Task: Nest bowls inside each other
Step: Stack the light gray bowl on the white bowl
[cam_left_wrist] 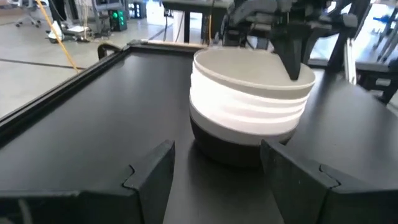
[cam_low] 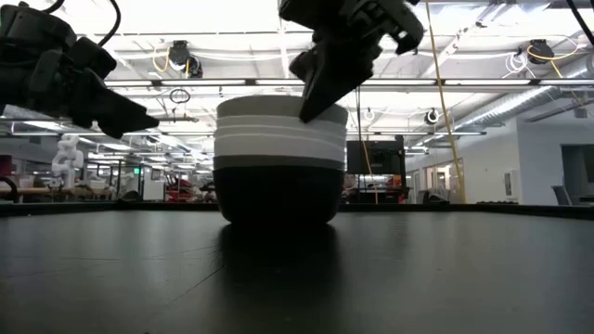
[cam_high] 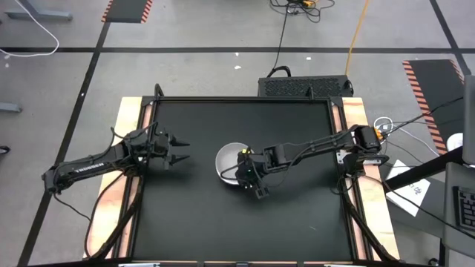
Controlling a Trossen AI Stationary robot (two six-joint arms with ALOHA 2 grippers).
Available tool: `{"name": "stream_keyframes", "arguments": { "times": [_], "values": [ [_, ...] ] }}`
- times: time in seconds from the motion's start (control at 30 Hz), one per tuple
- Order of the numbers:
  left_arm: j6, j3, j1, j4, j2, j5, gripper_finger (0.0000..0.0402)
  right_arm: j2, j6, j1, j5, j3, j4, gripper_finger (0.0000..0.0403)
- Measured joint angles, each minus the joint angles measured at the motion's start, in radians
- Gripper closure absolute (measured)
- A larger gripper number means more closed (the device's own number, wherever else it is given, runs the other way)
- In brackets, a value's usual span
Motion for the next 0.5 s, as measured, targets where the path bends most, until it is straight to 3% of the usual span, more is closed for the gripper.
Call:
{"name": "stream_keyframes", "arguments": {
  "times": [0.27,0.5],
  "values": [
    [-0.084,0.0,0.0,0.143,0.002,0.0,0.0163,-0.031,-0.008,0.001,-0.006,-0.002,-0.03,0.0403],
    [-0.099,0.001,-0.032,0.297,0.095,-0.005,0.0163,-0.033,-0.021,-0.002,0.001,-0.023,-0.005,0.0403]
  ]
}}
